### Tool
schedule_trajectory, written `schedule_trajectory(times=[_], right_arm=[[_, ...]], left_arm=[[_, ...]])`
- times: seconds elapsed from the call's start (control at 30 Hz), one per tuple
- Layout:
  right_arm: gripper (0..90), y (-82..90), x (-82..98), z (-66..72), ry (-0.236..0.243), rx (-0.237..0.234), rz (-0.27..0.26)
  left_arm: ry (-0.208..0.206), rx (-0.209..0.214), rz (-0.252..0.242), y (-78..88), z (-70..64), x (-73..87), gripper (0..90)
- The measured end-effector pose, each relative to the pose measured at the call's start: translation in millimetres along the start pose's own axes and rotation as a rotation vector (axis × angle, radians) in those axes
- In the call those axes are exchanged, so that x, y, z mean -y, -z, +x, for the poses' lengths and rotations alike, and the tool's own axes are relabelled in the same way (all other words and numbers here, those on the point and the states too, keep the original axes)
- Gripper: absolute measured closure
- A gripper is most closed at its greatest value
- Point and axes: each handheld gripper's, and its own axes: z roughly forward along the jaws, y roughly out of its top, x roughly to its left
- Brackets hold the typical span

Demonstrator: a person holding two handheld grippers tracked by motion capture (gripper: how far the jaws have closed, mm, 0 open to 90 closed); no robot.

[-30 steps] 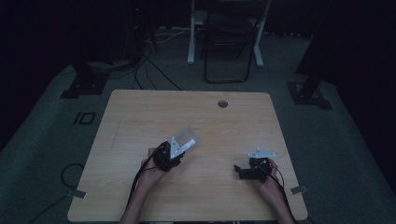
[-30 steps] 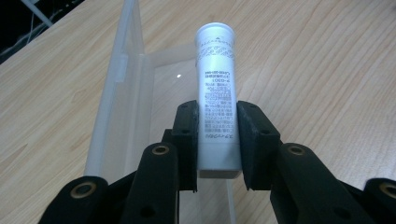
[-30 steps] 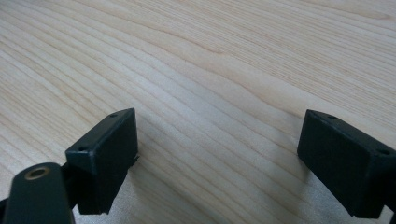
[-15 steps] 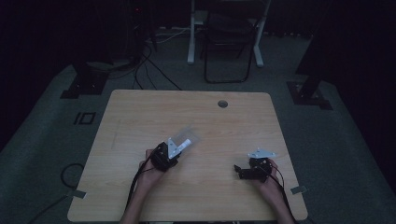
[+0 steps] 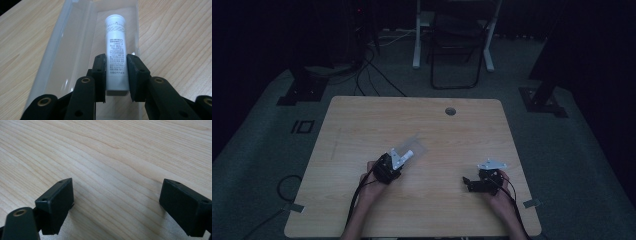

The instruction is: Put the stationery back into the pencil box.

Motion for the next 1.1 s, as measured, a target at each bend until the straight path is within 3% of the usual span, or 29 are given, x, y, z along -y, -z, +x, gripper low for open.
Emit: schedule_trajectory(times=[0.4, 0.67, 0.9, 1.1], right_arm=[[12.1, 0.0, 0.0, 0.0, 0.000, 0.000, 0.000], [12.1, 0.0, 0.0, 0.0, 0.000, 0.000, 0.000], [12.2, 0.0, 0.0, 0.0, 0.000, 0.000, 0.000], [12.2, 0.0, 0.0, 0.0, 0.001, 0.000, 0.000]], left_arm=[[-0.010, -0.015, 0.008, 3.0, -1.7, 3.4, 64.1], [-0.020, -0.015, -0.062, 26.0, -12.2, 5.0, 62.3], [0.008, 0.047, -0.094, 35.2, -20.8, 12.1, 61.1], [0.077, 0.157, -0.116, 33.5, -23.2, 17.6, 59.2]])
